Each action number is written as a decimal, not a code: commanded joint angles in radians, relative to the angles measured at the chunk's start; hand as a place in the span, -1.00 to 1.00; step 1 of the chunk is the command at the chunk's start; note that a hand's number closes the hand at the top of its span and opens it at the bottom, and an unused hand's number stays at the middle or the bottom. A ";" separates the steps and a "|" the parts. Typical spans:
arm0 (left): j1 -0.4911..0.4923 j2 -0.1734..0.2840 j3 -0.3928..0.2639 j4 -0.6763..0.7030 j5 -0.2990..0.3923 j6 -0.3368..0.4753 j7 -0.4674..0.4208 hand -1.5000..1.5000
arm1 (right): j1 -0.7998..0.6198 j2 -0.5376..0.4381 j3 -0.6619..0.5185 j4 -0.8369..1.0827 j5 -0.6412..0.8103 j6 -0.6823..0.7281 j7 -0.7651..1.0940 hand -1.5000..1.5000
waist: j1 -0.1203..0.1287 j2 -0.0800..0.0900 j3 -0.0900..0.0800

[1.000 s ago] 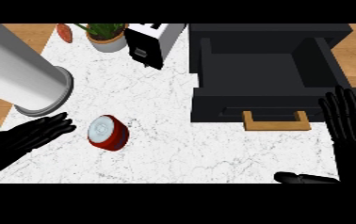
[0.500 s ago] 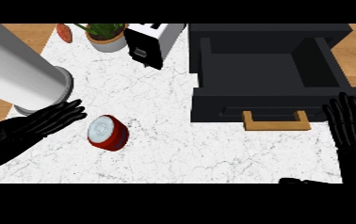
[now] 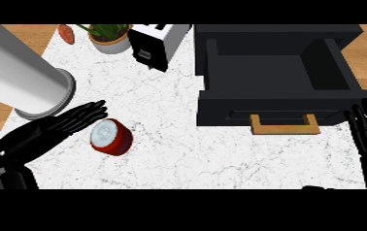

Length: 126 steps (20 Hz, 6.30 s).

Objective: Pick up the can, place it into the drawer and close the drawer

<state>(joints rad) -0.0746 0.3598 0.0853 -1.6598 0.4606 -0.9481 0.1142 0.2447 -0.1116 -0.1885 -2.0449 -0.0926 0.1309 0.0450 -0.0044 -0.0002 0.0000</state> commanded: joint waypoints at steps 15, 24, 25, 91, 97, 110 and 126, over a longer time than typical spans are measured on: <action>-0.154 -0.052 0.056 0.466 -0.554 -0.010 -0.524 -1.00 | -0.054 -0.009 -0.052 0.052 -0.006 0.050 0.002 -1.00 | -0.007 0.003 -0.001; -0.153 -0.028 -0.034 0.572 -0.631 0.073 -0.670 -1.00 | -0.072 0.053 0.013 0.057 0.075 0.007 -0.007 -1.00 | -0.001 0.002 -0.001; -0.170 0.063 -0.005 0.654 -0.626 0.014 -0.754 -1.00 | -0.039 0.020 -0.041 0.031 0.009 0.046 -0.007 -1.00 | -0.009 0.003 -0.001; -0.370 -0.085 -0.327 1.001 -0.578 0.133 -0.910 1.00 | 0.008 0.068 -0.055 -0.111 -0.016 0.052 0.076 -1.00 | 0.002 0.000 0.000; -0.314 -0.139 0.076 1.041 -0.304 0.719 -0.716 1.00 | 0.051 0.076 -0.096 -0.123 -0.018 0.039 0.049 -1.00 | 0.052 -0.010 0.002; -0.310 -0.306 -0.078 0.382 -0.361 1.071 -0.255 1.00 | 0.106 0.110 -0.058 -0.188 -0.010 0.058 0.047 -1.00 | 0.011 -0.006 0.001; -0.714 -0.359 -0.252 0.318 -0.478 1.287 0.154 1.00 | -0.012 0.035 -0.172 -0.114 -0.082 0.077 0.086 -1.00 | -0.006 0.000 0.000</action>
<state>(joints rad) -0.6819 0.0056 -0.1254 -1.3562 -0.0059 0.2861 0.1982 0.2906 -0.0327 -0.3079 -2.1964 -0.1468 0.2138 0.1061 -0.0092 -0.0011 0.0004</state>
